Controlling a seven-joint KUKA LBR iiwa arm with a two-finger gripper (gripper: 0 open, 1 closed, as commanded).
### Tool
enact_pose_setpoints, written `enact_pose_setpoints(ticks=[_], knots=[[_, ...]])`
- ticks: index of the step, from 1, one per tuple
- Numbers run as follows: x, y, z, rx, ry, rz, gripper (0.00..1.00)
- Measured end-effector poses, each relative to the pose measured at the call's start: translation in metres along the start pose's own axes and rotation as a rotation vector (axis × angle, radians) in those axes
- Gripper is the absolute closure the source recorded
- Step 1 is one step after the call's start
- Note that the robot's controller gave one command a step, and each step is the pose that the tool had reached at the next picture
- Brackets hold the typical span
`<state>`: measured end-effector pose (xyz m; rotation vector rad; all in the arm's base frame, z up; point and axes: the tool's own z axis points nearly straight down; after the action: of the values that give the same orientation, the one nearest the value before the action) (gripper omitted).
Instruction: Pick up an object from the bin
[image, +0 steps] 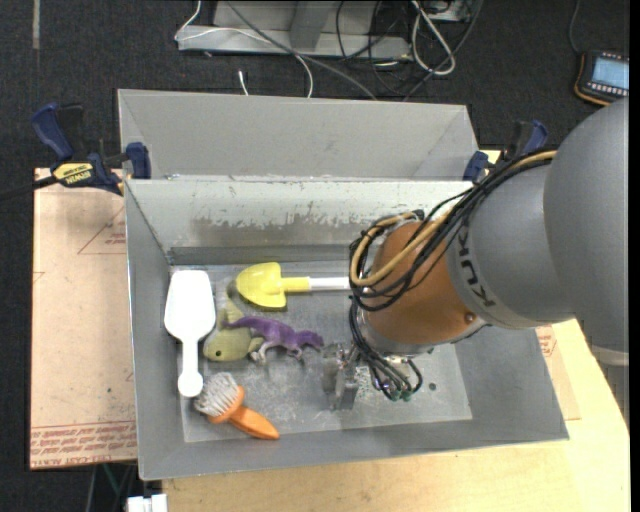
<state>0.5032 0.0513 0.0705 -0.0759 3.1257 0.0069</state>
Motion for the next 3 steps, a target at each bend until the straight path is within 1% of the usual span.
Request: enact_pose_setpoints(ticks=[1, 2, 3], knots=[[-0.004, 0.009, 0.000, 0.000, -0.001, -0.014, 1.00], [-0.004, 0.010, 0.000, -0.002, -0.002, -0.102, 1.00], [-0.009, 0.052, 0.000, -0.004, -0.005, -0.422, 1.00]])
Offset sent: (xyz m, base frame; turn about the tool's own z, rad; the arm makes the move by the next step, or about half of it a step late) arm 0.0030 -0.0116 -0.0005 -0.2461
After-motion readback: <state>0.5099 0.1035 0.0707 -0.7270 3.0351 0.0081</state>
